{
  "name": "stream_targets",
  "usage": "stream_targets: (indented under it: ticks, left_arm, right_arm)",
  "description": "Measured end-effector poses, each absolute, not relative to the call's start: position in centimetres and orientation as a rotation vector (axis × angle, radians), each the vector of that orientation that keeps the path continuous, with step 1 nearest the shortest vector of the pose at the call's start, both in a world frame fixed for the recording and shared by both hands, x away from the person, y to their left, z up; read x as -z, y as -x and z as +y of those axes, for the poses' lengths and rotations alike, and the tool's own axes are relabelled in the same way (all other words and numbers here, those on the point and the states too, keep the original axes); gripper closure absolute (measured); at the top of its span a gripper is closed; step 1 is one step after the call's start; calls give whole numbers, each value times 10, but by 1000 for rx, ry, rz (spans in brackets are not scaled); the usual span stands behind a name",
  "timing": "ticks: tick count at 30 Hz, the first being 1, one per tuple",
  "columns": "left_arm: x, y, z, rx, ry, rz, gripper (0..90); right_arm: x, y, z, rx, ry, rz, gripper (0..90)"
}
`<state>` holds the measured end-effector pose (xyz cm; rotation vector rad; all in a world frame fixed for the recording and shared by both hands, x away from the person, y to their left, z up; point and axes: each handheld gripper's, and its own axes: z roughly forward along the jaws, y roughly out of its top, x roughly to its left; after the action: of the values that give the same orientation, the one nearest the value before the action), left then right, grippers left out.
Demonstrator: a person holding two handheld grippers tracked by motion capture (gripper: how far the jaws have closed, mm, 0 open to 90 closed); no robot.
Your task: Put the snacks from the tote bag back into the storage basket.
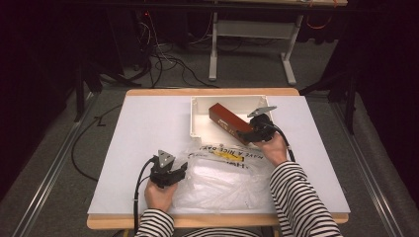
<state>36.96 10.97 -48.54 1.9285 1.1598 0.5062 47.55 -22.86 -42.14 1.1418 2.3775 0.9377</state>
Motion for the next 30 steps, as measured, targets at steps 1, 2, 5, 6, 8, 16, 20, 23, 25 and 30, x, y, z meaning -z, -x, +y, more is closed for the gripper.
stream_targets:
  ticks: [1,2,5,6,8,16,20,23,25,30]
  left_arm:
    - [485,-370,110,-506,-1928,1160,446]
    - [485,-369,110,-508,-1926,1159,446]
    - [485,-369,109,-511,-1925,1157,446]
    - [485,-369,109,-511,-1926,1157,446]
    - [485,-369,109,-512,-1927,1156,446]
    - [485,-369,109,-514,-1925,1158,446]
    - [485,-369,109,-513,-1926,1158,445]
    - [485,-369,109,-515,-1926,1157,445]
    - [485,-369,109,-513,-1924,1159,445]
    - [485,-369,110,-512,-1926,1161,444]
  right_arm:
    - [423,-476,-227,-932,-1138,2384,428]
    - [424,-476,-225,-924,-1140,2392,428]
    - [427,-480,-221,-904,-1128,2406,427]
    - [428,-481,-221,-903,-1129,2407,427]
    - [428,-484,-221,-903,-1144,2413,425]
    - [433,-487,-220,-862,-1153,2415,415]
    - [432,-486,-219,-871,-1169,2409,381]
    - [428,-484,-222,-912,-1169,2383,365]
    - [425,-482,-223,-915,-1171,2373,363]
    - [414,-474,-229,-986,-1168,2323,390]
